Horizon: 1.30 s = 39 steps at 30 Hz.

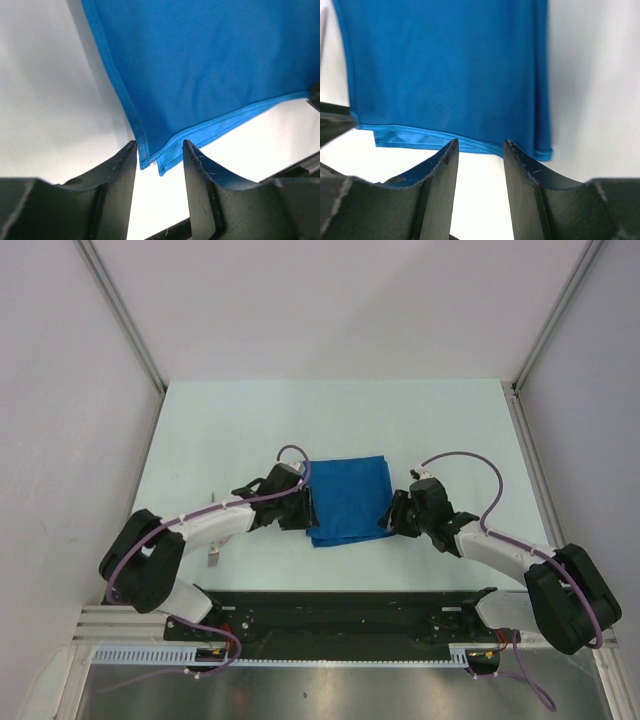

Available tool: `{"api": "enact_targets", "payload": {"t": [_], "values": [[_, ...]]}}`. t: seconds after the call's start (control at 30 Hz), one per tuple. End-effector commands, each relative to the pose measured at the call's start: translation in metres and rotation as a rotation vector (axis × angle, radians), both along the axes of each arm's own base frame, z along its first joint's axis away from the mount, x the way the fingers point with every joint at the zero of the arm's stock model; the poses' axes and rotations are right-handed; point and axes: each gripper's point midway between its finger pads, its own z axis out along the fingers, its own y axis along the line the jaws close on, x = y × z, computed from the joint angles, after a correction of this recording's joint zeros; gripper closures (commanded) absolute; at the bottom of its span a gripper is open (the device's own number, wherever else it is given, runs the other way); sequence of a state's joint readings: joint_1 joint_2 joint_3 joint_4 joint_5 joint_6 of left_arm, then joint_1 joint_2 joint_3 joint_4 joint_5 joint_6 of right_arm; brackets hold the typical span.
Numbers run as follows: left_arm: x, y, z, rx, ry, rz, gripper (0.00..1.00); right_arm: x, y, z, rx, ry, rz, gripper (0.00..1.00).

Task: Fold the napkin into a case and place the utensils inside
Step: Smooth out the lower triangle-folded napkin at the center of the board, then pick up the lower triangle-folded napkin from the center of the board.

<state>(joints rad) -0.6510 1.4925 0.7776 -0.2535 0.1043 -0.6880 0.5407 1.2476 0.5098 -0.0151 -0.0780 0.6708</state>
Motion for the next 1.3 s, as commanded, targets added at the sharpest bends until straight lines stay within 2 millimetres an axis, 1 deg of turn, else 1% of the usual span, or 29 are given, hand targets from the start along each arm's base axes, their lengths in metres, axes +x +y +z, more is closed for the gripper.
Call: {"api": "enact_targets", "payload": {"t": [0.0, 0.1, 0.27, 0.33, 0.4, 0.43, 0.47, 0.5, 0.6, 0.63, 0.67, 0.7, 0.73, 0.77, 0.8, 0.83, 0.87, 0.9, 0.93, 0.97, 1.0, 1.03, 1.07, 1.1, 1.13, 1.17, 1.2, 1.23, 1.27], "values": [[0.010, 0.000, 0.034, -0.034, -0.093, -0.021, 0.53, -0.006, -0.010, -0.002, -0.001, 0.012, 0.011, 0.55], [0.012, -0.003, 0.041, -0.042, -0.102, -0.031, 0.53, -0.005, -0.013, -0.003, -0.011, 0.009, 0.010, 0.57], [0.014, -0.003, 0.045, -0.048, -0.112, -0.043, 0.51, 0.000, -0.039, -0.015, -0.081, 0.037, -0.049, 0.57], [0.013, -0.002, 0.042, -0.044, -0.106, -0.047, 0.47, 0.001, -0.048, -0.017, -0.126, 0.039, -0.059, 0.57], [0.012, 0.003, 0.036, -0.029, -0.095, -0.044, 0.46, 0.001, -0.051, -0.014, -0.136, 0.030, -0.059, 0.57], [0.013, 0.006, 0.035, -0.024, -0.093, -0.038, 0.42, 0.001, -0.051, -0.013, -0.133, 0.033, -0.055, 0.57], [0.014, 0.009, 0.033, -0.023, -0.092, -0.030, 0.41, 0.001, -0.050, -0.011, -0.130, 0.031, -0.051, 0.57], [0.013, 0.011, 0.030, -0.034, -0.083, -0.031, 0.41, 0.001, -0.047, -0.008, -0.119, 0.023, -0.037, 0.57], [0.018, 0.015, 0.026, -0.050, -0.067, -0.011, 0.46, 0.000, -0.042, 0.003, -0.091, 0.013, -0.018, 0.57], [0.021, 0.016, 0.028, -0.062, -0.071, -0.003, 0.46, 0.002, -0.040, 0.009, -0.086, 0.000, -0.015, 0.57], [0.027, 0.020, 0.029, -0.076, -0.077, 0.017, 0.45, 0.002, -0.036, 0.014, -0.091, -0.016, -0.004, 0.57], [0.034, 0.021, 0.033, -0.091, -0.092, 0.029, 0.43, 0.000, -0.038, 0.015, -0.114, -0.015, 0.001, 0.56], [0.041, 0.021, 0.035, -0.108, -0.099, 0.032, 0.42, 0.007, -0.039, 0.027, -0.134, -0.051, -0.017, 0.52], [0.053, 0.031, 0.036, -0.116, -0.099, 0.066, 0.42, 0.006, -0.036, 0.031, -0.150, -0.061, -0.003, 0.49], [0.067, 0.031, 0.046, -0.131, -0.120, 0.076, 0.39, 0.007, -0.039, 0.034, -0.180, -0.064, -0.014, 0.45], [0.074, 0.031, 0.042, -0.137, -0.095, 0.081, 0.38, 0.011, -0.040, 0.037, -0.220, -0.084, -0.019, 0.36], [0.085, 0.037, 0.045, -0.146, -0.098, 0.103, 0.38, 0.018, -0.033, 0.050, -0.222, -0.116, -0.017, 0.31], [0.099, 0.035, 0.057, -0.162, -0.123, 0.111, 0.39, 0.015, -0.022, 0.053, -0.241, -0.129, 0.021, 0.26], [0.104, 0.037, 0.058, -0.163, -0.122, 0.126, 0.41, 0.020, -0.019, 0.057, -0.267, -0.150, 0.015, 0.19], [0.112, 0.045, 0.062, -0.160, -0.130, 0.181, 0.42, 0.031, -0.007, 0.066, -0.275, -0.157, 0.025, 0.18], [0.115, 0.049, 0.066, -0.166, -0.140, 0.214, 0.42, 0.026, 0.005, 0.065, -0.299, -0.146, 0.061, 0.17], [0.116, 0.054, 0.071, -0.174, -0.150, 0.247, 0.42, 0.033, 0.011, 0.070, -0.323, -0.154, 0.050, 0.15], [0.119, 0.066, 0.084, -0.178, -0.177, 0.330, 0.42, 0.036, 0.021, 0.060, -0.355, -0.127, 0.067, 0.14], [0.116, 0.072, 0.086, -0.175, -0.181, 0.366, 0.42, 0.043, 0.041, 0.075, -0.341, -0.151, 0.090, 0.13], [0.114, 0.077, 0.090, -0.168, -0.190, 0.399, 0.42, 0.046, 0.055, 0.077, -0.330, -0.149, 0.112, 0.11], [0.113, 0.087, 0.092, -0.148, -0.191, 0.467, 0.42, 0.049, 0.065, 0.075, -0.322, -0.132, 0.120, 0.11], [0.103, 0.093, 0.099, -0.142, -0.187, 0.495, 0.40, 0.060, 0.083, 0.072, -0.328, -0.098, 0.133, 0.11], [0.099, 0.097, 0.101, -0.139, -0.182, 0.511, 0.40, 0.060, 0.096, 0.069, -0.341, -0.090, 0.149, 0.12], [0.095, 0.099, 0.105, -0.143, -0.181, 0.531, 0.40, 0.065, 0.106, 0.068, -0.356, -0.084, 0.156, 0.13]]}}
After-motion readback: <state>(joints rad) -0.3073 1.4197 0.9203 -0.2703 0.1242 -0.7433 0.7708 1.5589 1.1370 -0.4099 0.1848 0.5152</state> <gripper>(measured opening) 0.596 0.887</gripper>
